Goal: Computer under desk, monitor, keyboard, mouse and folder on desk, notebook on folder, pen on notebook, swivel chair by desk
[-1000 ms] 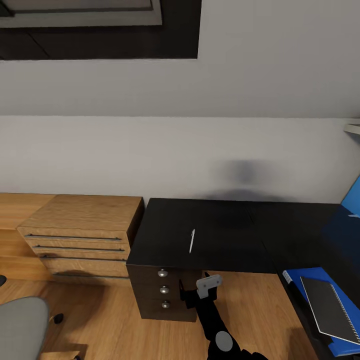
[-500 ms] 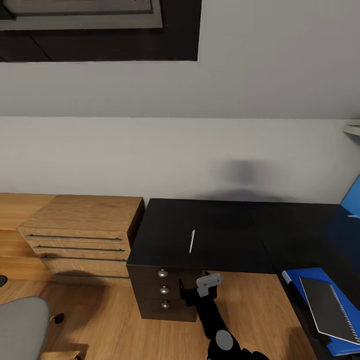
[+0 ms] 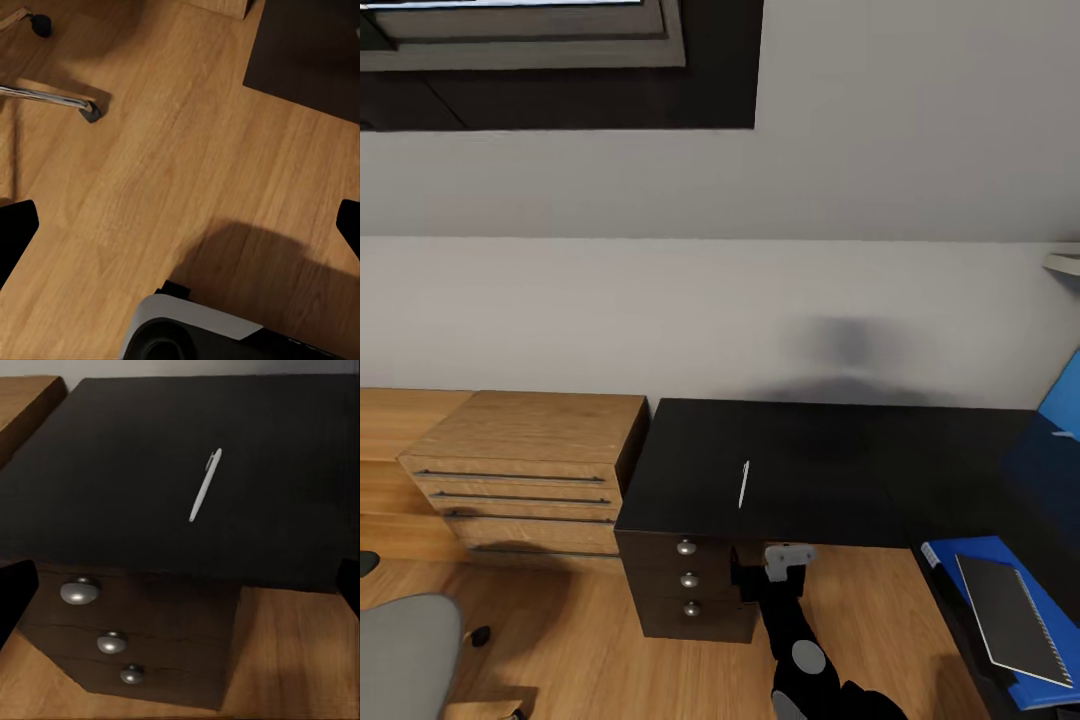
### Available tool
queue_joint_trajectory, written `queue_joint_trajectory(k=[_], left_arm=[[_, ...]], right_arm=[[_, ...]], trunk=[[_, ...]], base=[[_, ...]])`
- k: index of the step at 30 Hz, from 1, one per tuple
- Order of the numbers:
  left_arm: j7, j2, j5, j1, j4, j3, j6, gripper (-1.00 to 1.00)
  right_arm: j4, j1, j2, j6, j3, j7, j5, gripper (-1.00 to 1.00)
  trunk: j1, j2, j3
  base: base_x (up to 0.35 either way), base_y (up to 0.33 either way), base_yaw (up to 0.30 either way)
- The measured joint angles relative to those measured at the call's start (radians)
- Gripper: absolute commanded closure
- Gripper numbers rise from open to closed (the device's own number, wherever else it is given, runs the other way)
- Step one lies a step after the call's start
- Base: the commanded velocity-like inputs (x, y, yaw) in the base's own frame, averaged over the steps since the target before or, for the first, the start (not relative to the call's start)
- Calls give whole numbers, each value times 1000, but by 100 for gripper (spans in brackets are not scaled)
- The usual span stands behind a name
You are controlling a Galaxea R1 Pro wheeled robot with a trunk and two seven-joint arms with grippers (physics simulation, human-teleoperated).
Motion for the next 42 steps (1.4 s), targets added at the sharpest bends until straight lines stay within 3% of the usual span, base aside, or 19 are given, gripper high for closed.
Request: queue_joint_trajectory(k=[6,8,12,18,42], left_arm=[[-1,0,0,0,0,0,1,-100],[-1,0,0,-1,0,0,1,-100],[-1,0,0,-1,0,0,1,-100],[-2,0,0,-1,0,0,0,-100],[-2,1,0,0,0,0,0,-100]], right_arm=[[51,-25,88,113,-126,2,-16,-100],[98,-46,145,187,-182,5,1,-100],[150,-68,181,227,-213,27,59,-100],[175,-74,200,242,-222,58,93,-100],[213,-76,204,249,-225,65,100,-100]], trunk=[[-23,42,19],[-31,56,25],[-31,57,25],[-31,56,25],[-31,56,25]], base=[[0,0,0],[0,0,0],[0,0,0],[1,0,0],[278,0,0]])
